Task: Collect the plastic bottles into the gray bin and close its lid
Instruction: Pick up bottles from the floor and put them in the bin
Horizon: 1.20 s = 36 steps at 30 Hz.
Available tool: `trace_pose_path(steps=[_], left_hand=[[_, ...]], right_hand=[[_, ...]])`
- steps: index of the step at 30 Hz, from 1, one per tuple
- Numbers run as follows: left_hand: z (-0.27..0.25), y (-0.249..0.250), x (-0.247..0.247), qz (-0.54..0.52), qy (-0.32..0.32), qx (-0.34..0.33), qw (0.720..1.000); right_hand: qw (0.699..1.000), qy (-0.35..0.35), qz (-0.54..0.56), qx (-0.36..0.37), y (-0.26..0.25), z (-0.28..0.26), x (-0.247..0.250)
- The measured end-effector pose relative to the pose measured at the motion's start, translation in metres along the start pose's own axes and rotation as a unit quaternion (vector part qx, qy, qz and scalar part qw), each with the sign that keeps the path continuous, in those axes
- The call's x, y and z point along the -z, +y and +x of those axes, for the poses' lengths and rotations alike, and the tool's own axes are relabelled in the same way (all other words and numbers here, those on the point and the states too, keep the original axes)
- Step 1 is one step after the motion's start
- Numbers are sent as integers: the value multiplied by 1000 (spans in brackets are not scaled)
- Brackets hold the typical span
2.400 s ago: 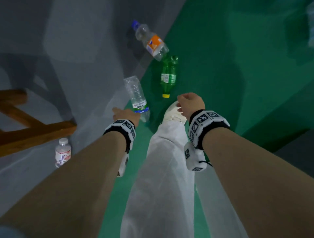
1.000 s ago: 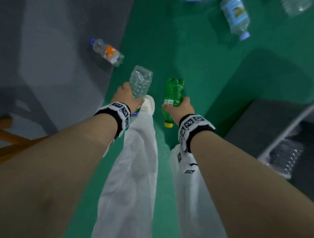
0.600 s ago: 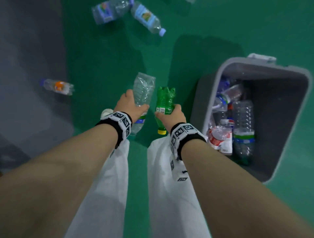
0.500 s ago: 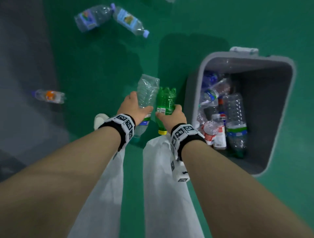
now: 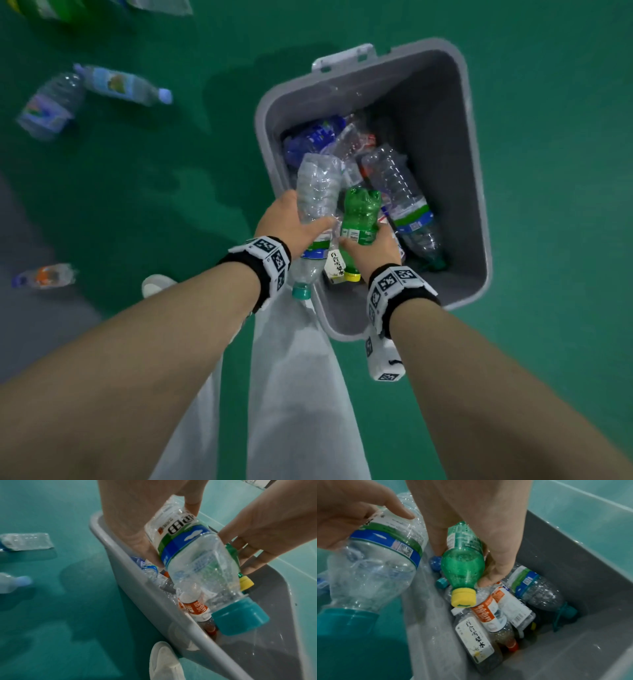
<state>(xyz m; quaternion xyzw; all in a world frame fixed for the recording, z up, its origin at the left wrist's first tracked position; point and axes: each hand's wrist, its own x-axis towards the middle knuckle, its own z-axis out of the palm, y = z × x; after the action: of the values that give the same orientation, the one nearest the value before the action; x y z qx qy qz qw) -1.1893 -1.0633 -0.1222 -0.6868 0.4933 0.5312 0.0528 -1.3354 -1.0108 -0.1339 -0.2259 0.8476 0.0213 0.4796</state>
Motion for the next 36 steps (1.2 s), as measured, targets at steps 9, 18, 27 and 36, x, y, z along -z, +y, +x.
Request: trace_pose_path(steps=[9,18,27,36], left_hand=[[66,59,-60,161,-26,-12,987],[117,71,-96,225,-69,70,969],[121,60,-108,293,-82,69,950],[88,67,-80,251,-74,46,964]], right_hand=[[999,43,-13,-20,39,64,36],[997,25,-71,-35,61,118,37],[997,1,-64,-42,72,124,15],[998,8,-60,-31,44,87,13]])
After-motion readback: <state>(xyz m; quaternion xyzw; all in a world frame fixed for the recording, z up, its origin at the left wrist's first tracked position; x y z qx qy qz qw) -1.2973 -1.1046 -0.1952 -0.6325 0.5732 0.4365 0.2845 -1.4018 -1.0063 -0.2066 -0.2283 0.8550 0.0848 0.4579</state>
